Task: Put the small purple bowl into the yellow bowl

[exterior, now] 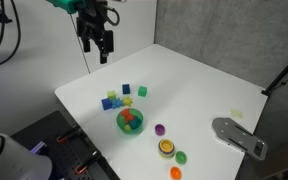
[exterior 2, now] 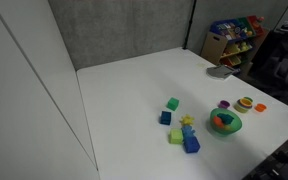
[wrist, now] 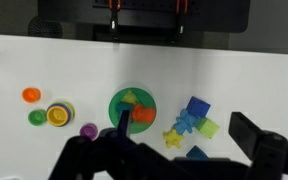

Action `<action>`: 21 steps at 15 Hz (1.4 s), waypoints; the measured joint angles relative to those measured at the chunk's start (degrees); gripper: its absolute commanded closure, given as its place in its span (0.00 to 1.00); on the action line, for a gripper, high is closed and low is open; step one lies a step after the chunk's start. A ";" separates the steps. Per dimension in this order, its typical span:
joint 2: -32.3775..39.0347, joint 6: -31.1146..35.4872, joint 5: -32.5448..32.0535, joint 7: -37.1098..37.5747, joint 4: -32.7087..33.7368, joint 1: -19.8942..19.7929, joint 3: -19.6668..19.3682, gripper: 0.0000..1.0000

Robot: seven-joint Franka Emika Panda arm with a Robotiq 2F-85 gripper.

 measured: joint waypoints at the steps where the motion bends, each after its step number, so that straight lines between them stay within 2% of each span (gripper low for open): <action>1: 1.14 1.91 -0.35 0.04 -0.47 0.00 0.13 0.00; 5: 6.47 10.47 -2.99 1.34 -2.98 -0.38 0.45 0.00; 10: 14.05 20.36 -6.65 3.31 -4.70 -3.20 0.15 0.00; 16: 23.35 31.16 -9.48 4.43 -4.54 -6.45 -2.15 0.00; 18: 26.10 34.00 -9.49 4.44 -4.24 -7.13 -3.09 0.00; 21: 27.39 34.51 -9.49 4.44 -3.68 -7.50 -3.70 0.00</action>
